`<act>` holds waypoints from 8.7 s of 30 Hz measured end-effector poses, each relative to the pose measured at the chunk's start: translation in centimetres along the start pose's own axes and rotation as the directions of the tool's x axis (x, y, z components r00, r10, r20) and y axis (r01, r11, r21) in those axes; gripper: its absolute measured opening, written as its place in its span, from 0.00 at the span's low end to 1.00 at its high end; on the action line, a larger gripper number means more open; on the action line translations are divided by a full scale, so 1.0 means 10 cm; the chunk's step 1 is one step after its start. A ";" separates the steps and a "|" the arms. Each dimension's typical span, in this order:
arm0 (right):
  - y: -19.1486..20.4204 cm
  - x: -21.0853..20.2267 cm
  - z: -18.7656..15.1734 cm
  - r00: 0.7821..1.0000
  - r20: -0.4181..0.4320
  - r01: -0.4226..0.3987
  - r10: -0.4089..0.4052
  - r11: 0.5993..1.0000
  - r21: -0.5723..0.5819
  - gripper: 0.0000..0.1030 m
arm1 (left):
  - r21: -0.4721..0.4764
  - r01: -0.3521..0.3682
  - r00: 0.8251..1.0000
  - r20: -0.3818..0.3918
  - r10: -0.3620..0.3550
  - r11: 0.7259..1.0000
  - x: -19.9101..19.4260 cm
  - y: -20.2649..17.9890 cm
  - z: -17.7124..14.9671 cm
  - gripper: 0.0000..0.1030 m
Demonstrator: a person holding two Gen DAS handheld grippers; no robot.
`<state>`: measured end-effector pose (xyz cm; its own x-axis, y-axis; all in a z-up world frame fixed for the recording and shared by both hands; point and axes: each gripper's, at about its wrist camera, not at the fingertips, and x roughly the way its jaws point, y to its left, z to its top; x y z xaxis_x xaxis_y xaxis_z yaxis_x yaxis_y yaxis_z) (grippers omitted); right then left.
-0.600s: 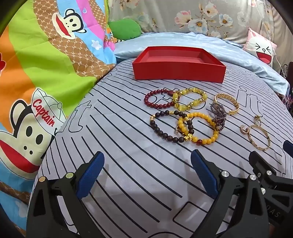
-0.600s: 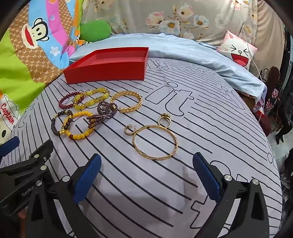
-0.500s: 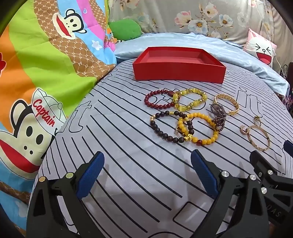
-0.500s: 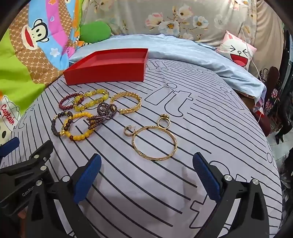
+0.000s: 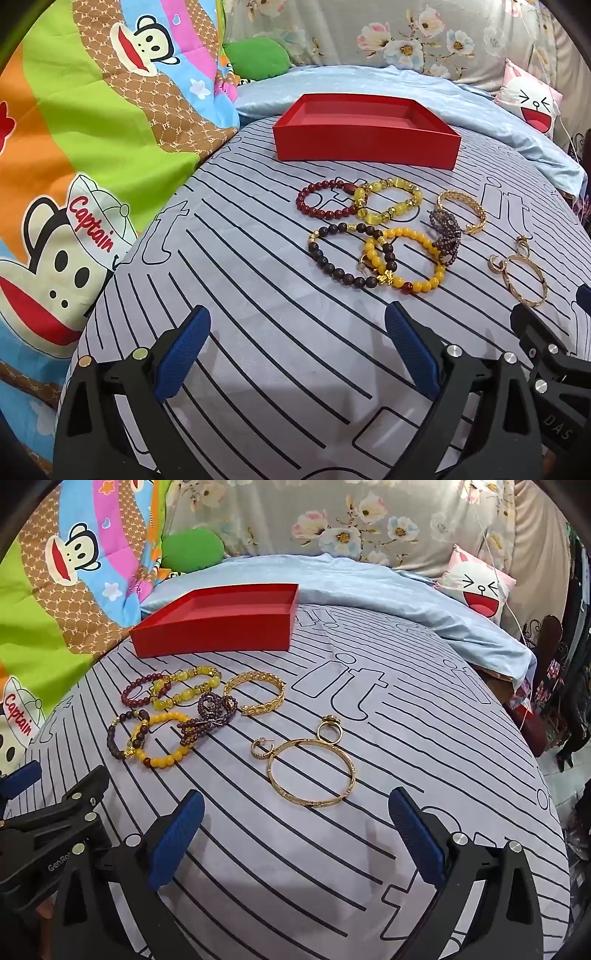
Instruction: Organize jewelry
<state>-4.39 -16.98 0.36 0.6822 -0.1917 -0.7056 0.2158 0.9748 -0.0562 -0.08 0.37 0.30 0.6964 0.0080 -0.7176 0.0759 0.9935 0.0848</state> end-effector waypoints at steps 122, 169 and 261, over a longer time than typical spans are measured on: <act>-0.10 0.65 0.80 0.992 -0.109 -0.057 0.060 0.998 0.030 0.77 | 0.000 0.117 0.987 -0.112 -0.116 0.993 0.63 0.10 0.47 0.32; -0.02 0.80 1.46 0.983 -0.116 -0.139 0.142 0.990 0.039 0.54 | -0.013 0.312 0.949 -0.030 -0.312 0.950 0.30 0.06 1.18 0.07; -0.49 0.41 0.44 0.965 -0.250 -0.079 0.075 0.997 -0.005 0.58 | 0.013 0.244 0.960 -0.145 -0.240 0.970 0.52 -0.25 0.62 0.39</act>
<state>0.36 -23.06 0.85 0.5004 -0.0831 -0.8618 0.1580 0.9874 -0.0035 7.80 -2.79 0.66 0.5469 -0.2142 -0.8094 0.2528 0.9638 -0.0842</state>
